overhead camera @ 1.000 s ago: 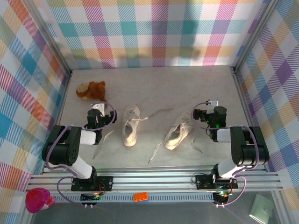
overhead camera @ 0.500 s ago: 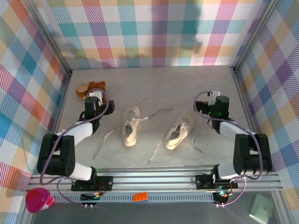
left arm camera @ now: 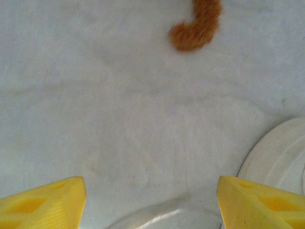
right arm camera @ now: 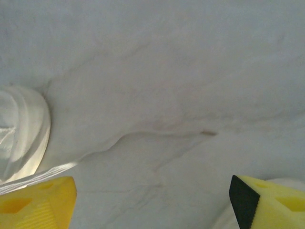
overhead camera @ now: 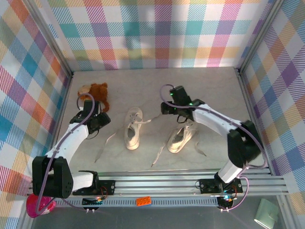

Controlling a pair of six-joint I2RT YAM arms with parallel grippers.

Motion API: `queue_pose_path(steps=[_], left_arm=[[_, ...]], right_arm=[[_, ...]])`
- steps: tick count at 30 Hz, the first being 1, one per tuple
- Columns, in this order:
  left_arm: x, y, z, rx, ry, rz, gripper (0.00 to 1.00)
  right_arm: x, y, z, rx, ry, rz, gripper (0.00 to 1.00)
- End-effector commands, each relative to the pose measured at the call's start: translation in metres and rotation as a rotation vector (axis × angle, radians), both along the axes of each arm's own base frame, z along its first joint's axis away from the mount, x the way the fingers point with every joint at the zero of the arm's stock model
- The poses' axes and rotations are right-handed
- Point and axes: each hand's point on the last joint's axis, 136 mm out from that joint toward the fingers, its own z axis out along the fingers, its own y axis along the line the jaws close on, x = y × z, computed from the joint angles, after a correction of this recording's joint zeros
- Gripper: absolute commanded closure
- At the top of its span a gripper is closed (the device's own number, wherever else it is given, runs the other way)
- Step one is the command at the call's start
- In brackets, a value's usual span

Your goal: Tie the shoes

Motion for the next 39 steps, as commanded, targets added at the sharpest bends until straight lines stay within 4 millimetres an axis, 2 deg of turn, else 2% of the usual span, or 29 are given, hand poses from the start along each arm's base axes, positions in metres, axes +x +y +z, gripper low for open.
queue_pose_path(steps=[1, 4, 7, 8, 12, 18, 24, 27, 29, 30, 33, 34, 37, 39], left_arm=[[-0.043, -0.010, -0.030, -0.158, 0.161, 0.143, 0.28], [-0.050, -0.016, -0.041, -0.201, 0.201, 0.160, 0.30], [-0.058, -0.015, -0.047, -0.201, 0.228, 0.177, 0.42], [-0.060, -0.013, -0.049, -0.195, 0.231, 0.191, 0.43], [-0.061, -0.014, -0.056, -0.215, 0.235, 0.220, 0.42], [-0.059, -0.020, -0.069, -0.249, 0.270, 0.238, 0.35], [-0.065, -0.032, -0.086, -0.221, 0.330, 0.207, 0.35], [-0.070, -0.032, -0.094, -0.193, 0.354, 0.201, 0.37], [-0.070, -0.028, -0.095, -0.164, 0.359, 0.185, 0.46], [-0.069, -0.027, -0.094, -0.148, 0.358, 0.168, 0.55], [-0.063, -0.023, -0.085, -0.105, 0.344, 0.116, 0.91], [-0.059, -0.023, -0.081, -0.093, 0.334, 0.091, 0.99], [-0.046, -0.028, -0.062, -0.059, 0.297, -0.003, 1.00], [-0.034, -0.032, -0.041, -0.010, 0.260, -0.074, 1.00]], right_arm=[[-0.014, -0.009, -0.036, -0.057, 0.184, -0.150, 0.14], [-0.008, -0.002, -0.047, -0.069, 0.249, -0.183, 0.14], [-0.006, 0.007, -0.057, -0.070, 0.321, -0.196, 0.12], [-0.004, 0.007, -0.060, -0.075, 0.343, -0.214, 0.11], [0.001, 0.013, -0.074, -0.070, 0.393, -0.251, 0.09], [0.012, 0.019, -0.089, -0.071, 0.420, -0.277, 0.08], [0.022, 0.023, -0.104, -0.089, 0.441, -0.287, 0.08], [0.026, 0.026, -0.111, -0.104, 0.453, -0.283, 0.08], [0.029, 0.028, -0.114, -0.111, 0.457, -0.275, 0.09], [0.030, 0.028, -0.116, -0.117, 0.460, -0.272, 0.10], [0.034, 0.031, -0.118, -0.123, 0.457, -0.261, 0.12], [0.036, 0.032, -0.119, -0.123, 0.457, -0.259, 0.12], [0.038, 0.035, -0.121, -0.119, 0.459, -0.256, 0.13], [0.040, 0.038, -0.123, -0.115, 0.465, -0.250, 0.14]])
